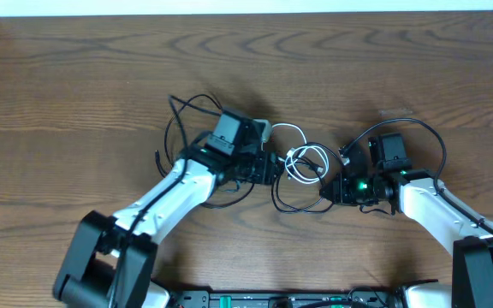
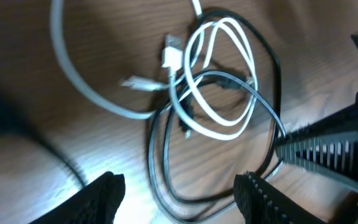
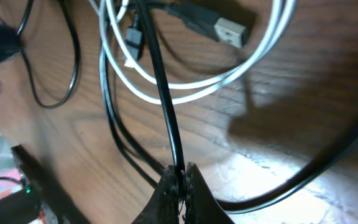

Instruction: Untangle cables

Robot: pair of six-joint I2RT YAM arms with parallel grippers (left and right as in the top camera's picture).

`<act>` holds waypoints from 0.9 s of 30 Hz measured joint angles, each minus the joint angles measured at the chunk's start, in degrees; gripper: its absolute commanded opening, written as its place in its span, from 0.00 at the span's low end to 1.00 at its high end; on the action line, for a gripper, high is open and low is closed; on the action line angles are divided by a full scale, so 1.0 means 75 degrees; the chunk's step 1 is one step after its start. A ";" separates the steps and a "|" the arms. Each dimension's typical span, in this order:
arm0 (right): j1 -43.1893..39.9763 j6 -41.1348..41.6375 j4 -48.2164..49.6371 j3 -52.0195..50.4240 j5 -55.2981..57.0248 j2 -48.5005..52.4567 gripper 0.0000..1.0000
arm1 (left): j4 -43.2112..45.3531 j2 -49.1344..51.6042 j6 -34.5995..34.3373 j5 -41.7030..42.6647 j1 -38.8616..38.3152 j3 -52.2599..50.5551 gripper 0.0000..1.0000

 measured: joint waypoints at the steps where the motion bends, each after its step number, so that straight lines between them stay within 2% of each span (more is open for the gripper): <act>1: 0.0000 0.0000 0.0000 0.0000 -0.0093 -0.0003 0.01 | 0.0122 0.0093 0.0000 0.0000 -0.0067 0.0000 0.62; 6: 0.0006 -0.0003 0.0012 0.0000 -0.0463 -0.0003 0.01 | 0.0606 0.0560 -0.0236 0.0000 -0.0221 0.0000 0.62; 15: 0.0466 0.0000 0.0058 0.0000 -0.0699 -0.0003 0.01 | 0.1349 0.1227 -0.1565 0.0000 -0.0274 0.0000 0.62; 24: 0.0493 0.0003 0.0050 0.0000 -0.0720 -0.0003 0.01 | 0.1501 0.1241 -0.2363 -0.0184 -0.0533 0.0000 0.61; 27: 0.0493 0.0006 0.0052 0.0000 -0.0720 -0.0003 0.01 | 0.1501 0.1241 -0.2465 -0.0233 -0.0612 0.0000 0.57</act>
